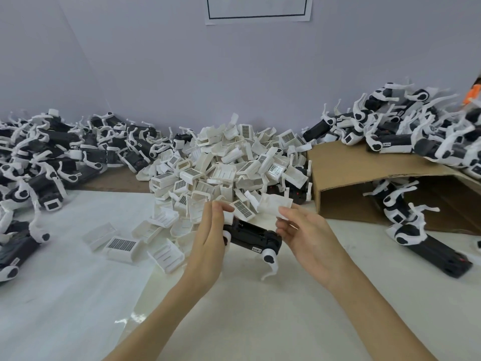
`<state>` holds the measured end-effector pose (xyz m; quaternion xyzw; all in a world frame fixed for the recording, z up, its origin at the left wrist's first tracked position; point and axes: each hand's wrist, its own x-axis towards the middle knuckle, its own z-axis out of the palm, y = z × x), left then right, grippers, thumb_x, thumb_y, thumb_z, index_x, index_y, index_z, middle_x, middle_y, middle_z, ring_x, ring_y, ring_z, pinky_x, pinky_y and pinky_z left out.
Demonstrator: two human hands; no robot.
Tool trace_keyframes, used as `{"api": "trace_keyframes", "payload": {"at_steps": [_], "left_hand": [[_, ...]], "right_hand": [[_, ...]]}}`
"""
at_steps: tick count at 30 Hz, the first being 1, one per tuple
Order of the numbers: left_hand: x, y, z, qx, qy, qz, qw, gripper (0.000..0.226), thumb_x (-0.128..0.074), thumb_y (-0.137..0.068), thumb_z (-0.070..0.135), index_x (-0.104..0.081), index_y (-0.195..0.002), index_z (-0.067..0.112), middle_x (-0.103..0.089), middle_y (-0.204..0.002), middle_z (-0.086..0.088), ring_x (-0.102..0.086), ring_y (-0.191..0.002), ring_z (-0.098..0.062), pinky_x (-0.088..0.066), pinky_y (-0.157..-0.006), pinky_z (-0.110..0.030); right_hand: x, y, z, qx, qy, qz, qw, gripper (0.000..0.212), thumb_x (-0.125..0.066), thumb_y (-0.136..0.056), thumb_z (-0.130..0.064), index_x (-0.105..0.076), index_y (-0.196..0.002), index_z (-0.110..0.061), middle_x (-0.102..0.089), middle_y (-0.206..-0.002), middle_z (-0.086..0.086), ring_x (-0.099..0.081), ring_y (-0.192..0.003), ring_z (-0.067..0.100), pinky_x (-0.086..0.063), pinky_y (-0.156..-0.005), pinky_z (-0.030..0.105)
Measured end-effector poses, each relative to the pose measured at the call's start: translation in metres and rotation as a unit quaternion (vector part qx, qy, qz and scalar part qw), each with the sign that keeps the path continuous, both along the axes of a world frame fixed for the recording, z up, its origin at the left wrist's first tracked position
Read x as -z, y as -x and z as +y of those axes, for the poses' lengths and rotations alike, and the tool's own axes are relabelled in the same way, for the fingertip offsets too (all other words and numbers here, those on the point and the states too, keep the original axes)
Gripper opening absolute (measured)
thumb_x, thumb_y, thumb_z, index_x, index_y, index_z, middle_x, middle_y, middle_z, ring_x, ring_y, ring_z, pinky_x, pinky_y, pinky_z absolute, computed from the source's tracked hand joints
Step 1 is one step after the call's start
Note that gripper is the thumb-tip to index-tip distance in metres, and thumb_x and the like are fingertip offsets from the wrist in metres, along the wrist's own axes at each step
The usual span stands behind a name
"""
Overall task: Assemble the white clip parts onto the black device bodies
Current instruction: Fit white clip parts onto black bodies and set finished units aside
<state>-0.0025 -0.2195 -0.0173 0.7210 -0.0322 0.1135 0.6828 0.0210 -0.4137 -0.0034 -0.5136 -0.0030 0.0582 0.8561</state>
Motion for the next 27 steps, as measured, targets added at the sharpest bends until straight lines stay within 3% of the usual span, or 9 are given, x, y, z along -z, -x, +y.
{"api": "trace_keyframes", "payload": {"at_steps": [4, 7, 9, 11, 14, 16, 18, 21, 27], "left_hand": [[0.001, -0.002, 0.002, -0.009, -0.004, 0.029, 1.0, 0.057, -0.018, -0.102, 0.074, -0.063, -0.111, 0.041, -0.067, -0.089, 0.002, -0.054, -0.068, 0.001, -0.047, -0.068, -0.014], [-0.001, -0.002, 0.003, -0.008, -0.008, 0.042, 0.999, 0.065, -0.015, -0.091, 0.081, -0.064, -0.109, 0.044, -0.067, -0.091, -0.001, -0.057, -0.073, 0.002, -0.045, -0.076, -0.028], [-0.002, -0.003, 0.002, -0.007, -0.011, 0.043, 0.999, 0.065, -0.014, -0.09, 0.082, -0.064, -0.109, 0.044, -0.066, -0.088, 0.001, -0.057, -0.072, 0.003, -0.043, -0.076, -0.029], [-0.002, -0.002, 0.002, -0.002, -0.018, 0.047, 0.999, 0.066, -0.014, -0.09, 0.083, -0.063, -0.109, 0.044, -0.067, -0.091, 0.0, -0.057, -0.074, 0.001, -0.042, -0.076, -0.028], [-0.003, 0.001, 0.002, 0.032, -0.048, 0.032, 0.998, 0.068, -0.011, -0.089, 0.085, -0.059, -0.116, 0.044, -0.067, -0.105, -0.013, -0.06, -0.091, -0.016, -0.044, -0.079, -0.03], [-0.003, 0.004, 0.0, 0.054, -0.075, 0.003, 0.996, 0.066, -0.011, -0.091, 0.085, -0.055, -0.118, 0.044, -0.065, -0.107, -0.013, -0.059, -0.096, -0.021, -0.043, -0.08, -0.03], [-0.004, 0.006, -0.003, 0.07, -0.076, -0.02, 0.994, 0.066, -0.014, -0.093, 0.087, -0.053, -0.119, 0.041, -0.065, -0.106, -0.012, -0.058, -0.091, -0.018, -0.043, -0.078, -0.026], [-0.003, 0.004, -0.003, 0.072, -0.057, -0.023, 0.995, 0.069, -0.018, -0.092, 0.087, -0.053, -0.12, 0.035, -0.066, -0.101, -0.016, -0.062, -0.092, -0.031, -0.046, -0.069, -0.015], [0.001, 0.001, 0.001, 0.05, -0.06, -0.013, 0.997, 0.07, -0.018, -0.09, 0.085, -0.052, -0.122, 0.033, -0.063, -0.108, -0.01, -0.062, -0.1, -0.027, -0.049, -0.077, -0.018]], "right_hand": [[-0.003, 0.002, 0.001, 0.023, -0.045, 0.032, 0.998, 0.022, -0.086, -0.076, -0.04, -0.083, -0.073, -0.019, -0.076, -0.095, 0.009, -0.074, -0.089, 0.021, -0.058, -0.081, 0.031], [-0.006, 0.006, 0.004, 0.011, -0.06, 0.0, 0.998, 0.038, -0.079, -0.08, -0.043, -0.082, -0.102, -0.011, -0.077, -0.115, 0.02, -0.075, -0.111, 0.029, -0.059, -0.086, 0.031], [-0.009, 0.008, 0.005, 0.022, -0.065, -0.005, 0.998, 0.05, -0.074, -0.083, -0.05, -0.072, -0.112, -0.008, -0.077, -0.112, 0.019, -0.077, -0.104, 0.027, -0.057, -0.083, 0.031], [-0.01, 0.009, 0.007, 0.057, -0.053, -0.003, 0.997, 0.059, -0.068, -0.082, -0.061, -0.066, -0.108, -0.009, -0.079, -0.093, 0.012, -0.076, -0.083, 0.021, -0.06, -0.074, 0.029], [-0.005, 0.011, 0.01, 0.118, 0.173, -0.12, 0.971, 0.058, -0.055, -0.09, -0.077, -0.068, -0.104, -0.023, -0.067, -0.069, 0.002, -0.065, -0.068, 0.019, -0.058, -0.067, 0.028], [0.001, 0.014, 0.011, 0.136, 0.355, -0.233, 0.895, 0.05, -0.046, -0.092, -0.079, -0.068, -0.114, -0.039, -0.059, -0.069, 0.002, -0.058, -0.064, 0.016, -0.05, -0.065, 0.025], [0.006, 0.013, 0.011, 0.121, 0.455, -0.283, 0.836, 0.052, -0.045, -0.092, -0.079, -0.064, -0.124, -0.043, -0.057, -0.076, -0.011, -0.057, -0.075, 0.009, -0.049, -0.071, 0.024], [0.012, 0.014, 0.016, 0.09, 0.575, -0.295, 0.758, 0.064, -0.038, -0.093, -0.08, -0.06, -0.14, -0.044, -0.047, -0.094, -0.016, -0.048, -0.099, 0.005, -0.043, -0.083, 0.019], [0.013, 0.021, 0.019, 0.029, 0.569, -0.299, 0.766, 0.075, -0.046, -0.095, -0.07, -0.038, -0.16, -0.033, -0.048, -0.132, -0.014, -0.04, -0.128, 0.007, -0.053, -0.097, 0.025]]}}
